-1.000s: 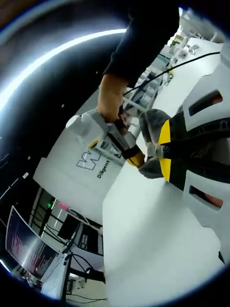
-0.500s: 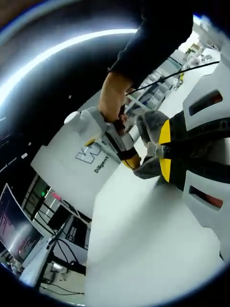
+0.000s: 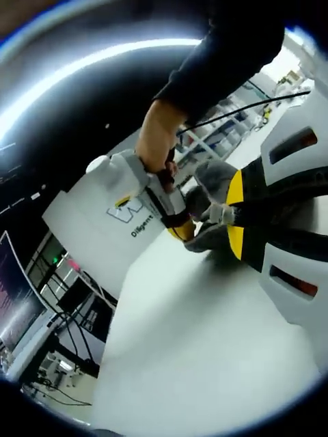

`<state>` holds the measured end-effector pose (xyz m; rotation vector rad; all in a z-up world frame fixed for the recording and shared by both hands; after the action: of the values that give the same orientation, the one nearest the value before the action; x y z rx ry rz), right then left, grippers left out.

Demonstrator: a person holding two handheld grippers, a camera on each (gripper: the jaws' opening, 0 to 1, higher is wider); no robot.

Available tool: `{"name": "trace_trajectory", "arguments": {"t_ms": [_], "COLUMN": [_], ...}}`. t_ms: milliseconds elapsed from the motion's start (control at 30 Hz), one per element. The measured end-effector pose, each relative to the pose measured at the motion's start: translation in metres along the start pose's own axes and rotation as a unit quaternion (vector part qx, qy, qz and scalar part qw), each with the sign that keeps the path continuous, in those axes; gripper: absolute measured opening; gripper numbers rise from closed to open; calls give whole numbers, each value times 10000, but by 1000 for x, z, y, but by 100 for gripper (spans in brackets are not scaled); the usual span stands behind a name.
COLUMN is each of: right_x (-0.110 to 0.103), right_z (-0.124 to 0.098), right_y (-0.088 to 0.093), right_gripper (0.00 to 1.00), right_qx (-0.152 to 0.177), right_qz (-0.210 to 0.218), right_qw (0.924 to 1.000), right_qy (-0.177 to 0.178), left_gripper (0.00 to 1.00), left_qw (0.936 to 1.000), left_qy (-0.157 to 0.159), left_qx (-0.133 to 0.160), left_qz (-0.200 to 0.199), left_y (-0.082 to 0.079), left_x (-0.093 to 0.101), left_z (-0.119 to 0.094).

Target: Open the folded towel by lifting each exposed corner and separating the folded layers until the towel lies flat within the target outline without major curled edges

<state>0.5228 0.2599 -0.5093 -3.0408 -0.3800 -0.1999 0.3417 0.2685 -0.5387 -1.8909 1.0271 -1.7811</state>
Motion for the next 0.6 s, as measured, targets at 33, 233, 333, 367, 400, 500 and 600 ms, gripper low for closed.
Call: {"name": "trace_trajectory", "arguments": {"t_ms": [33,233,333,367,400,500,600], "right_x": [0,1,0,-2,-6,-3,-3], "right_z": [1,9,14,15,16,19,24], "right_y": [-1,-8,-14,-15,-15,-19,-24], "right_gripper": [0,0,0,0,0,0,0], "right_qx": [-6,-120,-186,-217,-269,-337,-396], "right_qz": [3,-34,-92,-121,-175,-231,-273], "right_qw": [10000,9999,9998,9997,9995,9992,9988], "right_qy": [-7,-59,-61,-59,-42,-33,-43], "left_gripper": [7,7,7,8,8,8,8], "left_qw": [10000,9998,9995,9994,9993,9986,9982], "left_qy": [5,-37,-24,-27,-34,-38,-42], "left_qx": [-5,-16,-20,-27,-31,-38,-24], "left_qz": [-74,-170,-307,-330,-372,-532,-594], "left_y": [1,3,4,4,5,6,7], "left_x": [-2,-6,-8,-9,-10,-12,-11], "left_z": [0,-1,-2,-2,-2,-3,-4]}}
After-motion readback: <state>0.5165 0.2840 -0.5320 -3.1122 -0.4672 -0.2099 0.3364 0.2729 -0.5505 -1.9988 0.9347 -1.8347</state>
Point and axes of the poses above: the point that each gripper's makers call its tool centre point, and the gripper's own axes: z roughly forward along the fingers, x roughly to its right, y roughly out of its underside, the point moved 7 cm from there along -z, roughly backward along the fingers, and after that the axes turned 9 degrees about -x, right-handed, at the moved point
